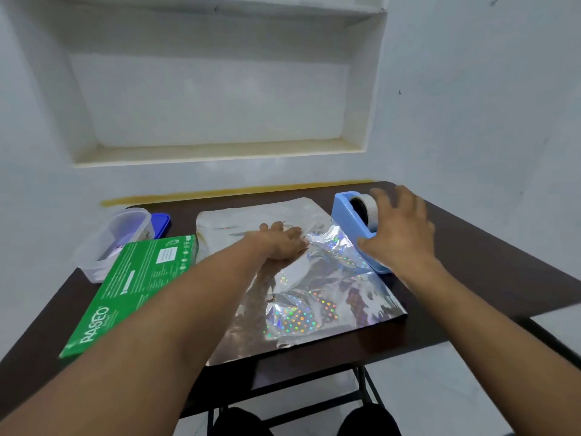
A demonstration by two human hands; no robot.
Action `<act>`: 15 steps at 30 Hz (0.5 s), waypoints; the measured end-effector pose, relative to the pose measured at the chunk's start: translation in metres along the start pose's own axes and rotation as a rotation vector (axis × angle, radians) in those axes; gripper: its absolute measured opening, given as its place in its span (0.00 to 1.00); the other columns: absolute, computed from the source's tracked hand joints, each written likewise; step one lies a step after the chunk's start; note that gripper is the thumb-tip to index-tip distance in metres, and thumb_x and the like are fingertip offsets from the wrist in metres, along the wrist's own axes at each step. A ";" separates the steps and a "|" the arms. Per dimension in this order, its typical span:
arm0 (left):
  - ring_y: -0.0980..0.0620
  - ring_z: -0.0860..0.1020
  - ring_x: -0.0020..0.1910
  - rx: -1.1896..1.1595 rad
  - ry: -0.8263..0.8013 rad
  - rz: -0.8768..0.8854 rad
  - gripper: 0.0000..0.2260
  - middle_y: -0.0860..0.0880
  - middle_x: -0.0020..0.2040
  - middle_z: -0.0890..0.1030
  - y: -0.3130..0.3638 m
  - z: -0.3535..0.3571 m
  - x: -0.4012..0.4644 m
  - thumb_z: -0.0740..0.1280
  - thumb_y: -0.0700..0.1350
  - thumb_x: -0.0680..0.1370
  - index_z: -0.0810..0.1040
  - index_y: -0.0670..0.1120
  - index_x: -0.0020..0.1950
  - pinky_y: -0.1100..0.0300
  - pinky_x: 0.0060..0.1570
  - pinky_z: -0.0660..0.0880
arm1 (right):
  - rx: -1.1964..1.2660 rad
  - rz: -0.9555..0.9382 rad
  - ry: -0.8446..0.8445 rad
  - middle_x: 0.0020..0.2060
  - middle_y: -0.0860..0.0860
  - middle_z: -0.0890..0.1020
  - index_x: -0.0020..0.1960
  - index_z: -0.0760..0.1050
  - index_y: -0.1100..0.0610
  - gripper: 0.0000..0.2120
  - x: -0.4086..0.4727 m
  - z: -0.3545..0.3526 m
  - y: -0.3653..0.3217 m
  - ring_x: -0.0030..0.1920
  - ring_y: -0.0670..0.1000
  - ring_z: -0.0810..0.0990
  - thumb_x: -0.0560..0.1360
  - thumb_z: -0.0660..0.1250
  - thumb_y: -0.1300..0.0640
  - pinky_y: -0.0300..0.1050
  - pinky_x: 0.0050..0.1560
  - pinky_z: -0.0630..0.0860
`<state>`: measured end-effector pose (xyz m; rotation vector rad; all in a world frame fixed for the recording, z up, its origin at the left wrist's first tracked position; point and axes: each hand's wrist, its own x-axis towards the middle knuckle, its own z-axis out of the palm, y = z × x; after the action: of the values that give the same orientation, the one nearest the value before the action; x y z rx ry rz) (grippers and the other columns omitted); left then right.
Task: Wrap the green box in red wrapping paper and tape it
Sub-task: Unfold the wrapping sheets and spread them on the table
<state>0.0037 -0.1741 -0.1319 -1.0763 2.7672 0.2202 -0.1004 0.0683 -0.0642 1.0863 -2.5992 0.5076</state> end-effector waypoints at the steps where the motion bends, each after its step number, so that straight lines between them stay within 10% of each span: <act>1: 0.39 0.50 0.82 -0.002 0.007 -0.002 0.45 0.47 0.84 0.52 -0.001 0.003 0.003 0.38 0.81 0.65 0.50 0.67 0.80 0.35 0.76 0.53 | 0.034 0.081 -0.104 0.74 0.56 0.65 0.79 0.57 0.45 0.48 0.008 0.003 0.007 0.72 0.63 0.68 0.67 0.79 0.45 0.60 0.61 0.74; 11: 0.41 0.48 0.83 -0.014 0.024 -0.003 0.45 0.53 0.85 0.51 -0.009 0.009 0.013 0.36 0.84 0.65 0.47 0.69 0.80 0.34 0.76 0.52 | 0.236 0.179 -0.108 0.50 0.57 0.80 0.57 0.73 0.56 0.28 0.035 0.027 0.033 0.47 0.62 0.79 0.63 0.79 0.47 0.48 0.41 0.74; 15: 0.45 0.47 0.83 0.005 0.017 -0.018 0.53 0.55 0.84 0.51 -0.018 0.018 0.034 0.31 0.86 0.56 0.45 0.70 0.79 0.35 0.75 0.52 | 0.224 0.172 -0.125 0.55 0.58 0.79 0.66 0.71 0.55 0.35 0.047 0.026 0.041 0.53 0.63 0.79 0.64 0.79 0.47 0.50 0.45 0.78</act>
<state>-0.0070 -0.2057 -0.1573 -1.1060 2.7704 0.2028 -0.1652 0.0549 -0.0781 0.9919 -2.8142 0.8112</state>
